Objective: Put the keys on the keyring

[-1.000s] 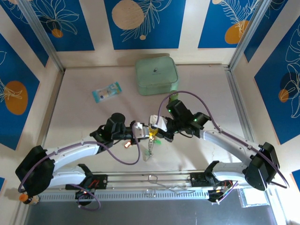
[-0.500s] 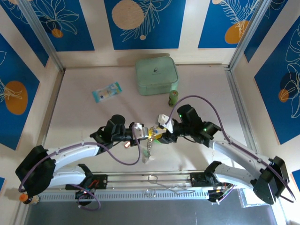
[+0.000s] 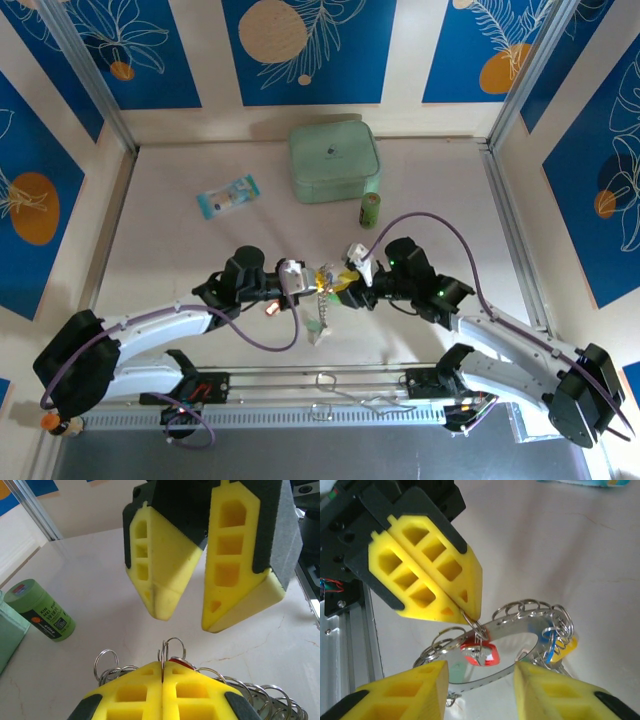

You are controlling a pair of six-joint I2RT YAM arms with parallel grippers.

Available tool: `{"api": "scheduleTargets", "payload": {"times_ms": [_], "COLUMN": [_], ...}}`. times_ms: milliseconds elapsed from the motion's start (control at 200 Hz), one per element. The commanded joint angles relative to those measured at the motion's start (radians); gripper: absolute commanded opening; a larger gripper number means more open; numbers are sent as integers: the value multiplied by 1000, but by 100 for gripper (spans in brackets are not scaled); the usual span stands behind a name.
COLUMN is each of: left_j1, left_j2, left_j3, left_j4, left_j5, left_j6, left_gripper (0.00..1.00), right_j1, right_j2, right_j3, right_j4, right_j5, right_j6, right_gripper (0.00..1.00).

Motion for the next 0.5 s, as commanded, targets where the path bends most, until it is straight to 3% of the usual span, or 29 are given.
{"api": "scheduleTargets", "payload": {"times_ms": [0,495], "left_j1": [-5,-5], "left_j2": [2,2], "left_j3": [-8,-10], "left_j4": [62,69], "left_j5": [11,16], "left_j6": [-17,-19], "left_gripper": [0,0], "right_j1": [11,16], "right_j2": [22,68], "right_j3": [-1,18], "right_j4": [54,49], "right_j5": [-8,-23], "right_j6": [7,-15], "right_gripper": [34,10]}}
